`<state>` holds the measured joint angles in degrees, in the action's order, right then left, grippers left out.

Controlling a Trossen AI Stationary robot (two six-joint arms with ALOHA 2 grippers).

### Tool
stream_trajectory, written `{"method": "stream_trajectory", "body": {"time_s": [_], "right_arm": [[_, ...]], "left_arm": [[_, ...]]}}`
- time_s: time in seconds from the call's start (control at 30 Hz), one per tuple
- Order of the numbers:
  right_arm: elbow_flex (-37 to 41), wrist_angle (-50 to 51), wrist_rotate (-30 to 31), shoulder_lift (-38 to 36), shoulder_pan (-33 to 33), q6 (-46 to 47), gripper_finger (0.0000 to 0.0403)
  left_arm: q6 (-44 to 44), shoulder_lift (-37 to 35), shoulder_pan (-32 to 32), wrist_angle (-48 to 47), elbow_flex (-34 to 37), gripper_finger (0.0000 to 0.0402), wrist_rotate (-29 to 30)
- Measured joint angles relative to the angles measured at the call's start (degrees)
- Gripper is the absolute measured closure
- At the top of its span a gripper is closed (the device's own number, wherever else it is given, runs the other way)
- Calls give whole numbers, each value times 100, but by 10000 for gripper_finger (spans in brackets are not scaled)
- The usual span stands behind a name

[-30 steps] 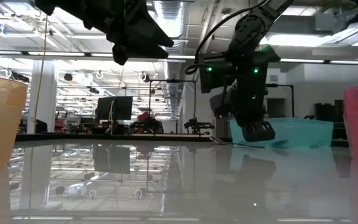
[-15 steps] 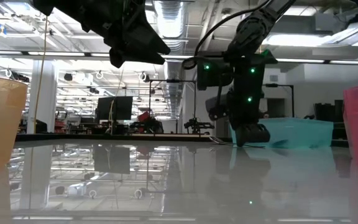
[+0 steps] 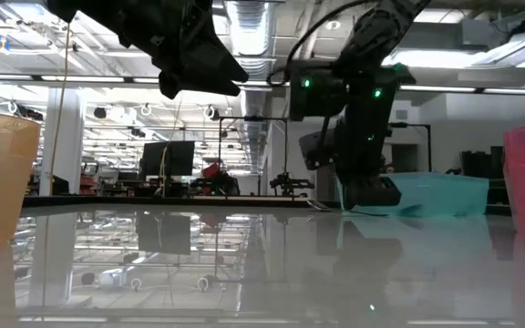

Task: Sort silverware by color (type)
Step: Put the black spoon into the orange bin

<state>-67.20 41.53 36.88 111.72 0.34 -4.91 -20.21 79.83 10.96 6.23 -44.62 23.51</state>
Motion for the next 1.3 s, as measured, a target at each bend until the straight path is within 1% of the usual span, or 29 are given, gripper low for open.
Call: {"method": "stream_trajectory", "body": {"time_s": [0.1,0.23,0.47,0.57,0.67,0.8,1.07,1.3], "right_arm": [[0,149,112,9,-237,292,402],[0,217,180,9,-513,614,402],[0,185,134,11,-905,643,402],[0,116,161,11,-950,621,403],[2,78,54,12,-982,613,403],[218,-432,93,13,-977,553,403],[453,-507,105,0,-1022,597,403],[476,-528,-28,2,-613,461,403]], "left_arm": [[0,0,0,-34,0,237,137],[0,0,-1,-33,0,237,139],[0,2,0,-76,0,237,137],[-2,2,0,-129,0,237,137],[-2,2,0,-135,0,237,139],[-2,2,0,-135,0,237,144],[-4,2,0,-139,0,237,145],[-10,2,0,-139,0,237,163]]}}
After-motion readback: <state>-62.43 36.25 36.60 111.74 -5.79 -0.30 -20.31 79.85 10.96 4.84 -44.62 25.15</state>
